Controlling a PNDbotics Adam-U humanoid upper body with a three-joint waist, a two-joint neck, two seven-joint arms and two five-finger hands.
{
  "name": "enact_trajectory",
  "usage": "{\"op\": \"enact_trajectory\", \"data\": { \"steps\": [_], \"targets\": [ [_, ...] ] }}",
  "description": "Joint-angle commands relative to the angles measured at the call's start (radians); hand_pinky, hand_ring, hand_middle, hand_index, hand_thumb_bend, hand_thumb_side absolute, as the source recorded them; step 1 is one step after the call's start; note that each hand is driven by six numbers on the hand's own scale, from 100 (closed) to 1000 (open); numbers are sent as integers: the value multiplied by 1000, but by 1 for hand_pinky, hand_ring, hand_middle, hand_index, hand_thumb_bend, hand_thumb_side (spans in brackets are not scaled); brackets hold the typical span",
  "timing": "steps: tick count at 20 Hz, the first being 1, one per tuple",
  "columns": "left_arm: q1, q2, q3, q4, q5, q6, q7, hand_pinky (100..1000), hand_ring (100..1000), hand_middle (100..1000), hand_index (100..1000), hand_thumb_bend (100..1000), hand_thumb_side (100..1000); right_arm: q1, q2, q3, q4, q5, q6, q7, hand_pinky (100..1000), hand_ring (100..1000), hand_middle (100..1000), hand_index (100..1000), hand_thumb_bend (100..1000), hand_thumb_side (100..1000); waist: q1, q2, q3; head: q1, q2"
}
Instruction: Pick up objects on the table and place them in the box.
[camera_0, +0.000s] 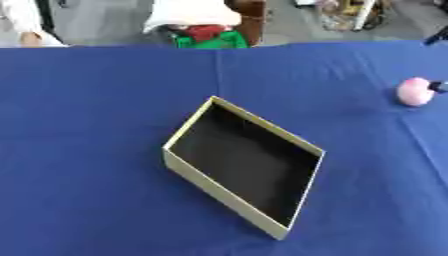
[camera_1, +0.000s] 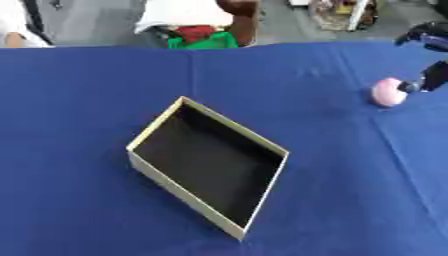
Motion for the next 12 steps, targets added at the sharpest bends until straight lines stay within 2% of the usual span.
{"op": "enact_trajectory", "data": {
  "steps": [1,7,12],
  "targets": [
    [-3,31,-2,-17,4,-1,-6,736,634,697,693,557,934,-36,-50,11,27,25,-10,-1,1000,923,896,927,490,286,-2,-21,-2,-1,-2],
    [-3,31,-2,-17,4,-1,-6,737,633,697,693,557,934,-66,-48,32,104,87,-19,-22,1000,925,900,926,531,290,-6,-19,1,-2,-4],
    [-3,30,-2,-17,5,-1,-7,737,633,697,692,555,935,-78,-39,38,161,119,-23,-46,1000,924,898,927,526,299,-6,-16,2,-5,-6]
  ]
}}
